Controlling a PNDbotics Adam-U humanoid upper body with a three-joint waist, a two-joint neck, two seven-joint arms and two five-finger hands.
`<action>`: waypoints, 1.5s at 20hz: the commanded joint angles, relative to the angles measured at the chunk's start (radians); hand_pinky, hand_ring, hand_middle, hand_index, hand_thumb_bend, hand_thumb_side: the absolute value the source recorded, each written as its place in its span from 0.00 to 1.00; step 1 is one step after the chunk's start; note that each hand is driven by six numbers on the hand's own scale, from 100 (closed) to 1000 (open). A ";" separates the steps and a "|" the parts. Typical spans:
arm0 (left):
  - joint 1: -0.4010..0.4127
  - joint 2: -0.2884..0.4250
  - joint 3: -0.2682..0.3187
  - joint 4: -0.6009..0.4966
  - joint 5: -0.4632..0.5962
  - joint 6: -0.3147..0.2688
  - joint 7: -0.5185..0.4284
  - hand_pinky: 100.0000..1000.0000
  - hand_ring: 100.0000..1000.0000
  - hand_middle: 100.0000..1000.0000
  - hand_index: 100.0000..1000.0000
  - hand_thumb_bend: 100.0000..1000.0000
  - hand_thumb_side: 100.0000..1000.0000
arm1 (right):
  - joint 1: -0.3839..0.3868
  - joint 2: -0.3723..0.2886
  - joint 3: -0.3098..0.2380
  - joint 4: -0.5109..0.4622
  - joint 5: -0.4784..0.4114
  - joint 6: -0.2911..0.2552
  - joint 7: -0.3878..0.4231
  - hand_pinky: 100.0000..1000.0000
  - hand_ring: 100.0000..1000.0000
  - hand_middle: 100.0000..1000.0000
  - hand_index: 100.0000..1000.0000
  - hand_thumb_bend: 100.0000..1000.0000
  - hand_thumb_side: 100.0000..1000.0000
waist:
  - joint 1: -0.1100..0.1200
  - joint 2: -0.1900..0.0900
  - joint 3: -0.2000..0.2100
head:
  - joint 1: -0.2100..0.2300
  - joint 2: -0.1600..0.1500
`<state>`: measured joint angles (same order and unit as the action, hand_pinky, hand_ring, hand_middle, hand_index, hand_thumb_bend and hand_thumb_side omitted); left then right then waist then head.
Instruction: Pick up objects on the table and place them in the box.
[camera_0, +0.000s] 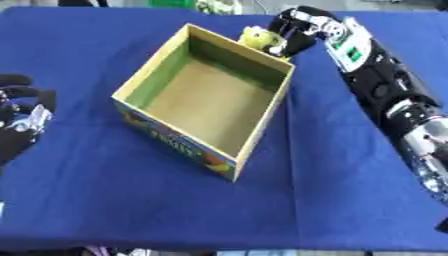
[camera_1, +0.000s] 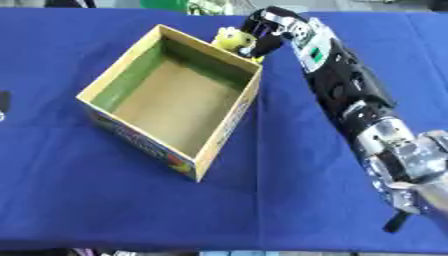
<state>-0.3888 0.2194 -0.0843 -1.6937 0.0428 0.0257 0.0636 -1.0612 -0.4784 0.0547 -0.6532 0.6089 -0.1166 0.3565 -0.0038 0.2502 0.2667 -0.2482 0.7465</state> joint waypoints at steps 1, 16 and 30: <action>-0.014 0.009 0.003 -0.020 0.000 -0.002 -0.001 0.44 0.61 0.57 0.60 0.34 0.00 | -0.012 -0.019 -0.002 -0.009 0.020 0.003 -0.033 0.71 0.71 0.58 0.70 0.15 0.07 | 0.003 -0.018 0.000 | 0.001 0.003; -0.015 0.010 0.004 -0.020 0.000 -0.003 0.000 0.44 0.61 0.57 0.60 0.35 0.00 | 0.000 -0.033 -0.007 -0.012 0.071 0.046 -0.190 0.55 0.47 0.16 0.25 0.00 0.00 | 0.002 -0.020 -0.001 | 0.002 0.002; -0.018 0.011 0.007 -0.022 0.000 -0.003 0.004 0.44 0.60 0.57 0.60 0.35 0.00 | -0.001 -0.050 -0.004 -0.055 0.045 0.038 -0.334 0.40 0.30 0.01 0.11 0.00 0.00 | -0.002 -0.022 -0.006 | 0.009 -0.004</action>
<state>-0.3905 0.2193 -0.0840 -1.6940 0.0428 0.0248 0.0650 -1.0382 -0.4919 0.0506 -0.6766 0.6622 -0.0748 0.0302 -0.0081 0.2499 0.2605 -0.2425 0.7464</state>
